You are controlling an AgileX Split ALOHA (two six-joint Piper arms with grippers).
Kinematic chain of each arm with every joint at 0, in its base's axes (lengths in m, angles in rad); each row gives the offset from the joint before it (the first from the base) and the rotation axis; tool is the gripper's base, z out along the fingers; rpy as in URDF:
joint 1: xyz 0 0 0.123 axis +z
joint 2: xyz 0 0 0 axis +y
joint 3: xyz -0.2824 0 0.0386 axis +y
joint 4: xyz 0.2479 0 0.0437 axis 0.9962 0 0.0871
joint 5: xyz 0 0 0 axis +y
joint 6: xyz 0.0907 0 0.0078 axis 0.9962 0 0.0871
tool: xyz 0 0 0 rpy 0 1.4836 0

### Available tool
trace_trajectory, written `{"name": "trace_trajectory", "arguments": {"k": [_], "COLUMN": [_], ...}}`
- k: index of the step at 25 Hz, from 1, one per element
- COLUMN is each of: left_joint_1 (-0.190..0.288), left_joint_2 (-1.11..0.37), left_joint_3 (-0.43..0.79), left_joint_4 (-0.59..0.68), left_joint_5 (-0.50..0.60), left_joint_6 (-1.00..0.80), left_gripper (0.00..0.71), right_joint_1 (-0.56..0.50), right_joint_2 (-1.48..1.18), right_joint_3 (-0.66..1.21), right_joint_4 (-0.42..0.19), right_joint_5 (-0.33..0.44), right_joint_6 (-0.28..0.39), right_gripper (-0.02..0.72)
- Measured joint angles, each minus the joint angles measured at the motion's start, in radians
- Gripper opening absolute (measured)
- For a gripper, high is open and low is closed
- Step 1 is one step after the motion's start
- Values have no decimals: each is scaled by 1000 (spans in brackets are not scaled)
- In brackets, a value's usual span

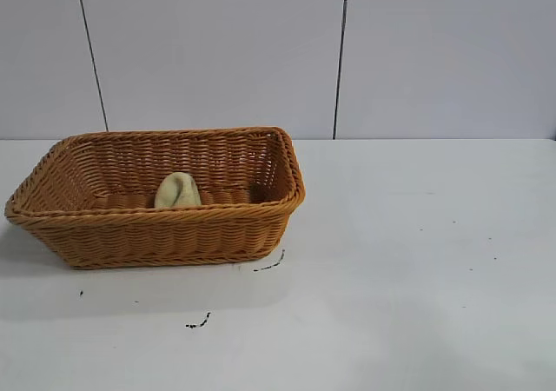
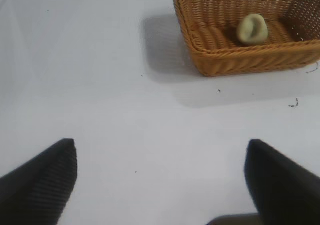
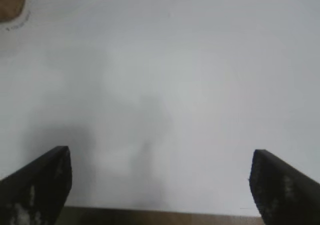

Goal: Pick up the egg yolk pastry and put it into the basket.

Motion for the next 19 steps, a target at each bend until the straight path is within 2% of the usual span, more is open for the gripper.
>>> {"name": "trace_trajectory", "arguments": {"k": [6,19], "left_joint_1": [0,0], "left_joint_2": [0,0], "left_joint_3": [0,0], "left_joint_4": [0,0], "left_joint_5": [0,0], "left_joint_6": [0,0], "left_gripper": [693,693], "right_joint_1": [0,1], "right_joint_2": [-211,-220], "right_joint_3": [0,0], "right_joint_4": [1,5], "right_joint_5": [1,1], "right_joint_6": [0,0], "right_gripper": [695,695]}}
